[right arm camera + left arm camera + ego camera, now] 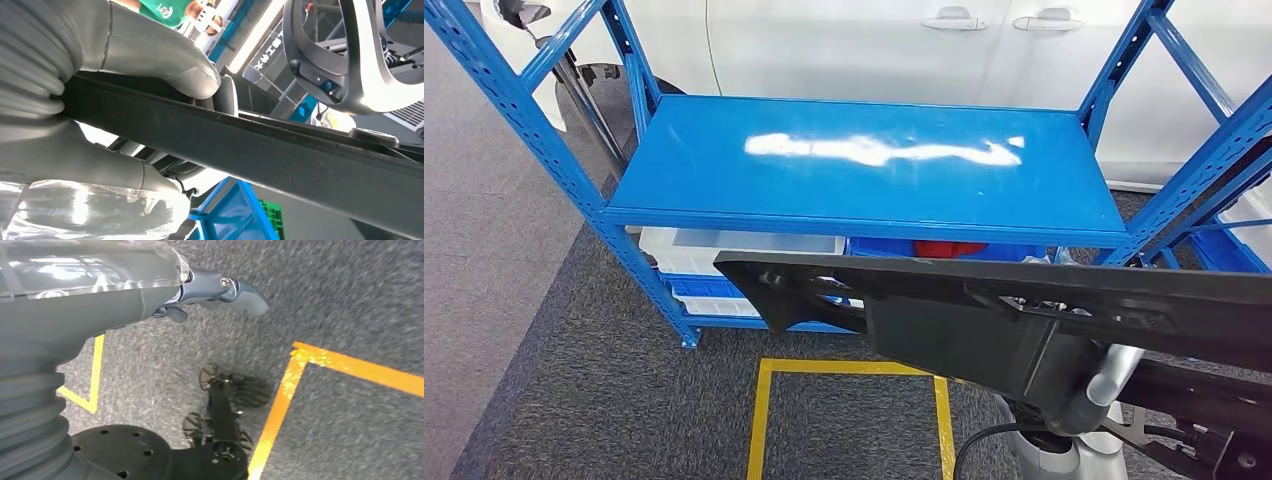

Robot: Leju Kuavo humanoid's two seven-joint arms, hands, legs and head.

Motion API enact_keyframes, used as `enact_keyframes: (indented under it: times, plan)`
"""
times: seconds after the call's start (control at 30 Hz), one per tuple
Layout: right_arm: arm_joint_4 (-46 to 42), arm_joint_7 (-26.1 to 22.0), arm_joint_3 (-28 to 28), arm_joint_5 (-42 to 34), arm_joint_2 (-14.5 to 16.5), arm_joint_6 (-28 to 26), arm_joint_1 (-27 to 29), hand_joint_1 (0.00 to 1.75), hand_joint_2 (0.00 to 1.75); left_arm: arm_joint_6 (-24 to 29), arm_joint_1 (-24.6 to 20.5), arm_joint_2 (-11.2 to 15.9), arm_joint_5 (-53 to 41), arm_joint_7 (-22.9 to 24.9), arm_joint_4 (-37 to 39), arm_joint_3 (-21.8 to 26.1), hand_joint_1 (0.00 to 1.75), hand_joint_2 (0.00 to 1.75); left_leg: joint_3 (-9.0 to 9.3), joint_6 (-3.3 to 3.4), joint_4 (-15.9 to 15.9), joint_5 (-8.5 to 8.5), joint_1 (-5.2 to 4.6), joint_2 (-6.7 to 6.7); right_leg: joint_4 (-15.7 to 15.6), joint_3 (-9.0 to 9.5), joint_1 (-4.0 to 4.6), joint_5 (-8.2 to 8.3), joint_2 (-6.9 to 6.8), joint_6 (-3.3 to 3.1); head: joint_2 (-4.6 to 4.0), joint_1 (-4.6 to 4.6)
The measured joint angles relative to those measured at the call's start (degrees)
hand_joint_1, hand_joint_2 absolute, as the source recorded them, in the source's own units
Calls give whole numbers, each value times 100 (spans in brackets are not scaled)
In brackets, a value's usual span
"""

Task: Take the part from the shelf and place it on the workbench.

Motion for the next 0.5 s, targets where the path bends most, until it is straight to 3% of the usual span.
enact_keyframes:
  times: [0.03,0.1,0.17,0.2,0.3,0.37,0.43,0.47,0.5]
  plan:
    - [9,0,-22,-5,0,12,-1,175,175,0,1,-7,-4,4,0,0,0,175,-58,-14,22,32,3,1,-136,154,-14,138,-1,8,0,0]
    - [18,0,-70,-14,1,61,-2,175,175,2,2,-24,-21,21,0,0,0,175,-149,-49,77,76,6,-1,-943,727,-30,383,-2,-4,0,0]
    - [19,0,-114,-22,7,116,10,175,175,7,1,-40,-44,34,0,-1,0,175,-206,-103,130,114,-6,-6,-1624,1152,-11,396,3,-53,0,-1]
    - [19,0,-133,-27,13,143,23,175,175,10,0,-44,-51,40,0,-2,0,175,-223,-137,143,135,-10,-8,-1749,1211,5,360,6,-86,0,-1]
    - [19,0,-183,-51,48,243,76,175,175,18,4,-48,-55,57,0,-1,0,175,-271,-240,197,131,-5,-10,-1793,1166,3,423,0,-212,0,0]
    - [19,0,-210,-87,89,320,96,175,175,26,6,-48,-54,63,0,0,0,175,-438,-286,600,-181,9,-16,-1827,1123,-18,496,-13,-292,0,0]
    - [19,0,-246,-124,131,390,122,175,175,33,12,-51,-51,71,0,-1,0,175,-733,-317,1399,-655,24,-19,-1820,1049,0,546,-21,-327,0,0]
    - [20,0,-262,-136,146,420,142,175,175,37,19,-52,-48,74,0,-1,0,175,-840,-324,1737,-800,27,-18,-1811,1010,10,568,-23,-330,0,0]
    - [20,0,-280,-148,159,456,161,175,175,39,25,-54,-45,75,0,-1,0,175,-853,-325,1885,-830,28,-18,-1799,974,17,587,-23,-330,0,0]
